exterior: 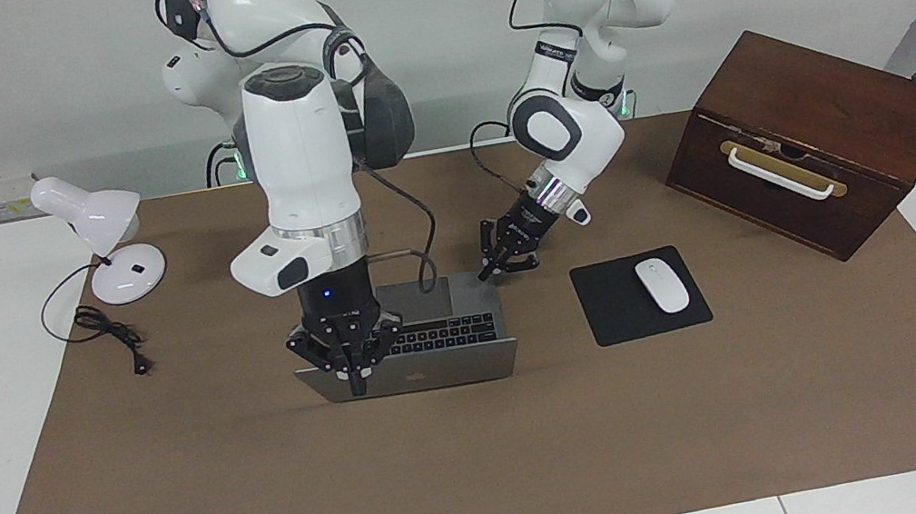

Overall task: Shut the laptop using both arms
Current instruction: 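Push the laptop screen's top edge toward the keyboard with the right gripper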

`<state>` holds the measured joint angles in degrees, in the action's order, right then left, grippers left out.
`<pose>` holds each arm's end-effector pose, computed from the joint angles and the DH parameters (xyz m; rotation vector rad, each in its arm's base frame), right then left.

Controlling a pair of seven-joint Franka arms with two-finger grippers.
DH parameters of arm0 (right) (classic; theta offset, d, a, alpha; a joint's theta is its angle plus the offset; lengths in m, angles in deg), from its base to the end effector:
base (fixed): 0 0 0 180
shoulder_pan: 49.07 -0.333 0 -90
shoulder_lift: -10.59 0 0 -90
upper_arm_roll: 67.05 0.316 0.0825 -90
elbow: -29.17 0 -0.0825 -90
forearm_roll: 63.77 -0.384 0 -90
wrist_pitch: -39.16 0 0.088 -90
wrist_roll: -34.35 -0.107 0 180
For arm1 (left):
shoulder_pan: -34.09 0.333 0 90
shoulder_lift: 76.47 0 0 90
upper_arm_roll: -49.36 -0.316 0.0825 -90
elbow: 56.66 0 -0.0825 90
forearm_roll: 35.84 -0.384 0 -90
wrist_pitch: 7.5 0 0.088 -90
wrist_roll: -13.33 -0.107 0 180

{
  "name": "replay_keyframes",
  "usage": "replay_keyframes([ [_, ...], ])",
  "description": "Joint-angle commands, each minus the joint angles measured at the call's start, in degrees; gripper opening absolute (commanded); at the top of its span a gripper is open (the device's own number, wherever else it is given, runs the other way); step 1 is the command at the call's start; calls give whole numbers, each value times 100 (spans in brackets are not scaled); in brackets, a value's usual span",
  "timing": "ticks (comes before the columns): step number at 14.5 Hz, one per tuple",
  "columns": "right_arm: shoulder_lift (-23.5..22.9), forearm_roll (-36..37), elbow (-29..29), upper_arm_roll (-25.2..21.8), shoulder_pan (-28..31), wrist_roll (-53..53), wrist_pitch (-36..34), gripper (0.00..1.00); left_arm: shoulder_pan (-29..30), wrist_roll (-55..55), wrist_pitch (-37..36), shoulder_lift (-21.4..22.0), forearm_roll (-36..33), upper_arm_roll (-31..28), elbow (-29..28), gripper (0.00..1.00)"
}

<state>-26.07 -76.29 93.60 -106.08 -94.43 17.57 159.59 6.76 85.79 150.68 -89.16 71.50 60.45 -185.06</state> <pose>0.7074 0.2521 0.5405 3.0024 -0.0837 0.7400 0.4388 -0.2974 0.2661 0.9180 2.2161 -0.8058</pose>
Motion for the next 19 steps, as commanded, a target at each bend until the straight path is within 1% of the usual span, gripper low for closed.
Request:
replay_keyframes([
  [1, -175, -355, 77, -455, -376, -115, 156, 0, -185, -267, 275, -128, 208, -72, 122, 0],
  [4, -184, -540, 253, -772, -666, -115, 174, 0, -212, -302, 328, -164, 199, -63, 131, 0],
  [6, -210, -769, 376, -904, -755, -106, 235, 0, -229, -311, 363, -217, 208, -63, 140, 0],
  [13, -395, -822, 421, -905, -711, -80, 455, 0, -343, -592, 503, -322, 243, -63, 122, 0],
  [15, -412, -1067, 456, -905, -711, -1, 429, 0, -414, -627, 583, -322, 243, -63, 122, 0],
  [19, -412, -1288, 491, -905, -711, 219, 350, 0, -414, -759, 592, -349, 235, -63, 122, 0],
])
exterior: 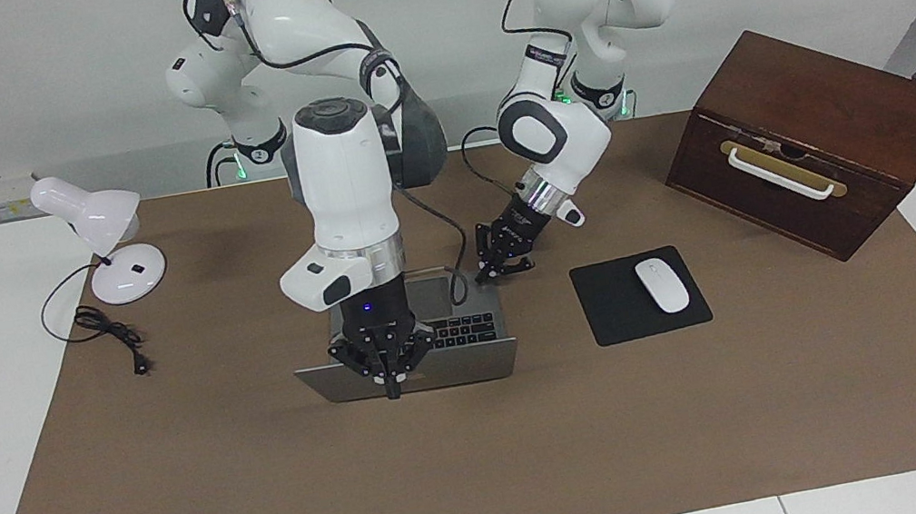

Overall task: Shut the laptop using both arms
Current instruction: 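Push the laptop screen's top edge toward the keyboard with the right gripper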

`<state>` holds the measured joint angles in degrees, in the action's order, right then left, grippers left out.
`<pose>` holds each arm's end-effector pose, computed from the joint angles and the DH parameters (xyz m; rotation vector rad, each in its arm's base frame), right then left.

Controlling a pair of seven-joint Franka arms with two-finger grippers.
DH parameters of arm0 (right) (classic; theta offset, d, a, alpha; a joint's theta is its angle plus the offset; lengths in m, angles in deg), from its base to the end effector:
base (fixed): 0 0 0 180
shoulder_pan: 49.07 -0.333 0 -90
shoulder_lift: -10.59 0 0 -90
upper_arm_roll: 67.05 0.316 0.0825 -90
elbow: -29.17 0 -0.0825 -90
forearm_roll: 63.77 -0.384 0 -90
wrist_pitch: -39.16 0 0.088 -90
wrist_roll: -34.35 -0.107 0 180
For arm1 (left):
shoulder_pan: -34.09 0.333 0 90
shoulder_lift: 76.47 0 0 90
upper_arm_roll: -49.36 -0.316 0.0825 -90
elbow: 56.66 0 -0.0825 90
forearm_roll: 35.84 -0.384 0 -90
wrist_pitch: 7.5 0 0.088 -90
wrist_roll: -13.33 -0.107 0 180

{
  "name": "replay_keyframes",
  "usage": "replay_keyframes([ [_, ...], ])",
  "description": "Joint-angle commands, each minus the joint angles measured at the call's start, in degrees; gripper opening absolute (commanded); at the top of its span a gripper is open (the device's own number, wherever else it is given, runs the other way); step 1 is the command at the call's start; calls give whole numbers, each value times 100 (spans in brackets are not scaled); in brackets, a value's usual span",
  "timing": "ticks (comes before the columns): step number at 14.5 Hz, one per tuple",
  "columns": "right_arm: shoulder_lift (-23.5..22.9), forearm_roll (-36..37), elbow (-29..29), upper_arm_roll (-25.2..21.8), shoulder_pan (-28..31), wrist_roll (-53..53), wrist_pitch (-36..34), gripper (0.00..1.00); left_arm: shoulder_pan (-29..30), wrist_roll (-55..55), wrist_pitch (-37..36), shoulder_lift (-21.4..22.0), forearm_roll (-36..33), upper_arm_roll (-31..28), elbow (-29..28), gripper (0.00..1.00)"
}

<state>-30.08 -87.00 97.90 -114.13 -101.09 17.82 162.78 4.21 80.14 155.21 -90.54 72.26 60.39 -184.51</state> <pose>0.7057 0.2701 0.4964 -3.0488 0.1607 -0.7097 0.4290 -0.3067 0.2571 1.0343 2.1944 -0.6927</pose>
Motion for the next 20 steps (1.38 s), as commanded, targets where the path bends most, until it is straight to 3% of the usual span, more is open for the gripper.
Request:
replay_keyframes([
  [1, -2, -225, 69, -90, -45, 202, 31, 0, -159, -202, 156, -219, 158, -66, 67, 0],
  [20, 164, -858, 368, -99, -98, 914, -1032, 0, -159, -203, 217, -219, 158, -57, 67, 0],
])
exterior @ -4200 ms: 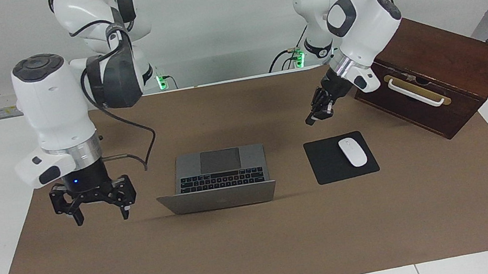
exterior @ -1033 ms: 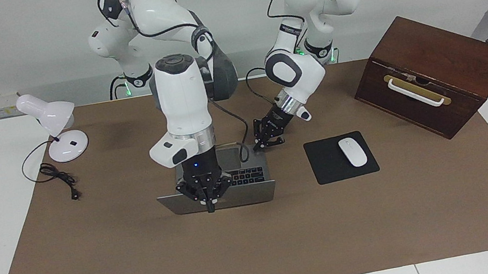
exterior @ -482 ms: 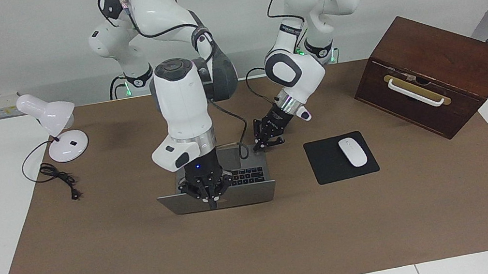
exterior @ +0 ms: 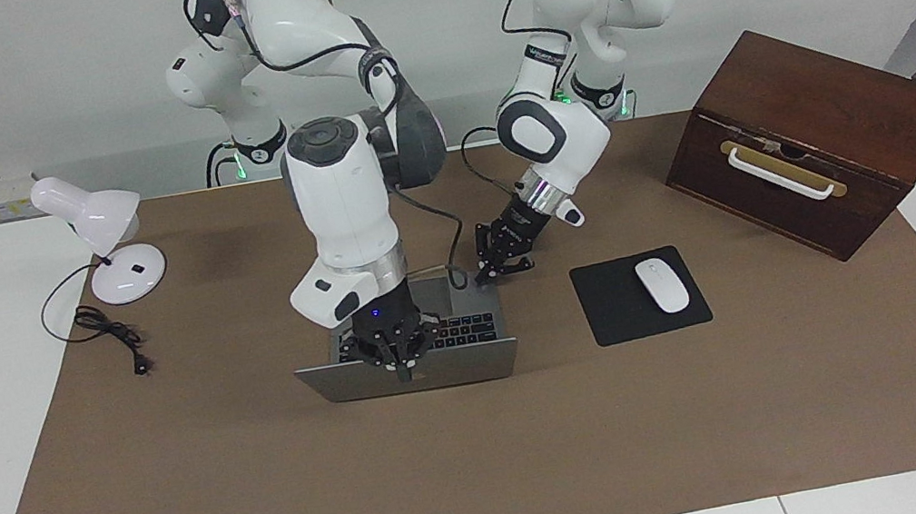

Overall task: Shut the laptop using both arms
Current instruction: 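Push the laptop screen's top edge toward the keyboard with the right gripper, then press the screen down flat onto the keyboard with the right gripper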

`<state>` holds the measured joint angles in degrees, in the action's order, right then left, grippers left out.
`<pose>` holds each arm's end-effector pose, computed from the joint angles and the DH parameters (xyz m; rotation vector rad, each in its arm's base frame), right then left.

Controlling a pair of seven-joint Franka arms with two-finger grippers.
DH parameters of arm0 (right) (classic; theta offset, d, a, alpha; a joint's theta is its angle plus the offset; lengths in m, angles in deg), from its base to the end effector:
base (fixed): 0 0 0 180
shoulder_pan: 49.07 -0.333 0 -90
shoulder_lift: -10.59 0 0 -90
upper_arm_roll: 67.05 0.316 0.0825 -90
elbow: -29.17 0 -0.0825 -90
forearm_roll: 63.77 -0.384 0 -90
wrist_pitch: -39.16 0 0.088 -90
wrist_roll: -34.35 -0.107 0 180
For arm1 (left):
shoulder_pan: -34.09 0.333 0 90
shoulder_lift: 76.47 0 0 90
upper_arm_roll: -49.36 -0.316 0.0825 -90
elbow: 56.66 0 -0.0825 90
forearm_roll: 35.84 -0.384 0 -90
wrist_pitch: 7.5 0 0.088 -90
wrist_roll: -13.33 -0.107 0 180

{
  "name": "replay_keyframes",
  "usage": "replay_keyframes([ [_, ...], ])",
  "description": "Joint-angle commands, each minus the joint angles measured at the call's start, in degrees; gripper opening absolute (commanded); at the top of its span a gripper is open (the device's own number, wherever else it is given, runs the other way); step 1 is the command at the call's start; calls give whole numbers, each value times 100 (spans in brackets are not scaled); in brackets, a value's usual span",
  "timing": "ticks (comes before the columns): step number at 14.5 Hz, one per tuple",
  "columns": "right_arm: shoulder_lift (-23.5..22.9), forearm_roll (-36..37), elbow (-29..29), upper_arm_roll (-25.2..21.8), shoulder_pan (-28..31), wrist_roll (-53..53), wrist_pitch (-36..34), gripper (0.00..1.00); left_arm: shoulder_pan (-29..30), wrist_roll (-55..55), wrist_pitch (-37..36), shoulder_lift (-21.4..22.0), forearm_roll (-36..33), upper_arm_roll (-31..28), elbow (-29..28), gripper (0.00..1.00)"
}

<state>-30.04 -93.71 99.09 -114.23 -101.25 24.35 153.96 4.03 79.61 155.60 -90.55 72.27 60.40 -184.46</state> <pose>0.6940 0.2695 0.4692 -3.0526 0.0622 -0.4164 0.4284 -0.3074 0.2574 1.0456 2.1896 -0.6820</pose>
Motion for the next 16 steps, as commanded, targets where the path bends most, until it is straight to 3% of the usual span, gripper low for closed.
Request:
replay_keyframes([
  [1, 213, -196, 328, -81, -82, 270, -255, 0, -141, -150, 179, -219, 157, -58, 62, 0],
  [7, 301, -565, 689, -81, -143, 279, -914, 0, -141, -150, 179, -219, 157, -58, 62, 0],
  [16, 433, -688, 1392, -2, -257, 481, -1196, 0, -132, -150, 179, -219, 157, -58, 62, 0],
])
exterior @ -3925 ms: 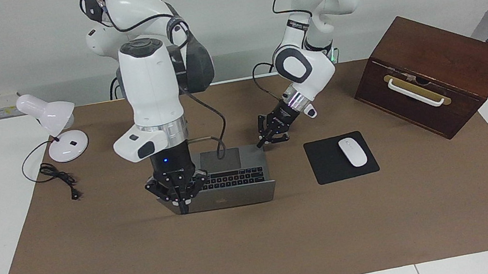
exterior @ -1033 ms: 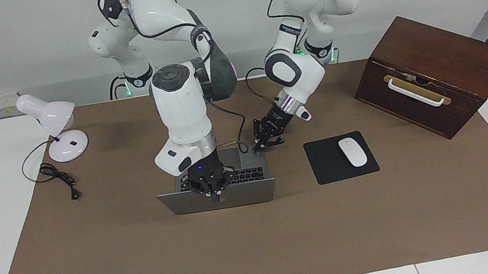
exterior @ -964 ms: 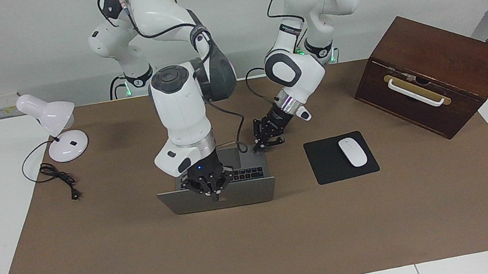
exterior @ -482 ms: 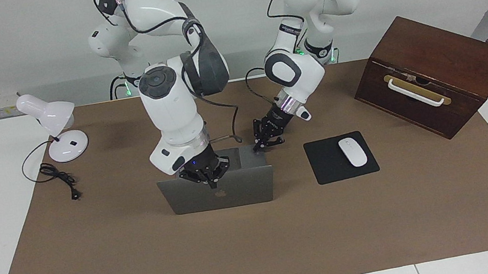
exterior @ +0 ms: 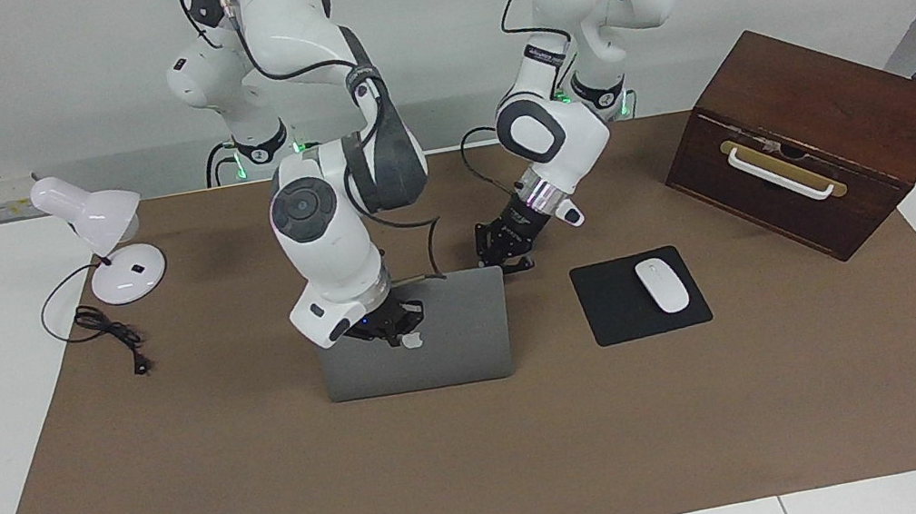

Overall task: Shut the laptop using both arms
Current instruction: 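Press the screen down flat onto the keyboard with the right gripper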

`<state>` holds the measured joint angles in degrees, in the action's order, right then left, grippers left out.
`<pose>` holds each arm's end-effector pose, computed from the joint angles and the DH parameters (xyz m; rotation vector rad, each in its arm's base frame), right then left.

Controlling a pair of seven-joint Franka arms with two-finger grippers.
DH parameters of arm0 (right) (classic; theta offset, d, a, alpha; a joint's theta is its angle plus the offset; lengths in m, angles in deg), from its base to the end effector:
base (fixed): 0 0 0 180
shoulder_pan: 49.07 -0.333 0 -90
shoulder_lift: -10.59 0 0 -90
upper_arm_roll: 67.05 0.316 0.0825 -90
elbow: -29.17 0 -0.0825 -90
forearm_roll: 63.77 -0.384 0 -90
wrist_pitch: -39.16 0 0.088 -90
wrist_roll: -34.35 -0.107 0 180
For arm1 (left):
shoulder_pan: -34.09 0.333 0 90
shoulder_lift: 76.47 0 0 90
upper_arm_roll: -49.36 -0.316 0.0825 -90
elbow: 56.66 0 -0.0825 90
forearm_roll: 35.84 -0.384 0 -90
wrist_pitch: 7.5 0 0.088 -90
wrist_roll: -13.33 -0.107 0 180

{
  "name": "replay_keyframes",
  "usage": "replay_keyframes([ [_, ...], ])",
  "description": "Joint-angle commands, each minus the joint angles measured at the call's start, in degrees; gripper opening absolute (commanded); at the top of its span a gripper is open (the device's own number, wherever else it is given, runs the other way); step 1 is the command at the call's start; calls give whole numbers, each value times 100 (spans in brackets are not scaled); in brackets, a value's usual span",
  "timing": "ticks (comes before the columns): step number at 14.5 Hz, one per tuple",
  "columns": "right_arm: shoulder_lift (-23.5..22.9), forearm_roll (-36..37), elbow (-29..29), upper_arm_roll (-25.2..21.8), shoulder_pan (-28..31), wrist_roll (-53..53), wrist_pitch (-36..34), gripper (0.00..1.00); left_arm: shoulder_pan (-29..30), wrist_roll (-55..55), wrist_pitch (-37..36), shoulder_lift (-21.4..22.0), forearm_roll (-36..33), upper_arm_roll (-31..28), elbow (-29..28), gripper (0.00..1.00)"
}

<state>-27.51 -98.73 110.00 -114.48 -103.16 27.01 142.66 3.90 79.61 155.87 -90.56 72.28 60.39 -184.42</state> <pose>0.6545 0.2453 0.3956 -3.0322 0.1151 0.1011 0.4281 -0.3078 0.2576 1.0465 2.1905 -0.6774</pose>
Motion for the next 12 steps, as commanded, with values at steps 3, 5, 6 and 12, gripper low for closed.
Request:
replay_keyframes([
  [3, 172, -231, 406, 120, -67, 224, -40, 0, -119, -150, 152, -217, 166, -57, 58, 0],
  [5, 172, -318, 459, 137, -67, 216, -40, 0, -119, -150, 152, -226, 166, -57, 58, 0],
  [6, 172, -319, 503, 189, -67, 216, -32, 0, -119, -150, 152, -217, 166, -57, 58, 0],
  [12, 172, -319, 635, 199, -111, 224, -14, 0, -110, -150, 152, -226, 166, -57, 58, 0],
])
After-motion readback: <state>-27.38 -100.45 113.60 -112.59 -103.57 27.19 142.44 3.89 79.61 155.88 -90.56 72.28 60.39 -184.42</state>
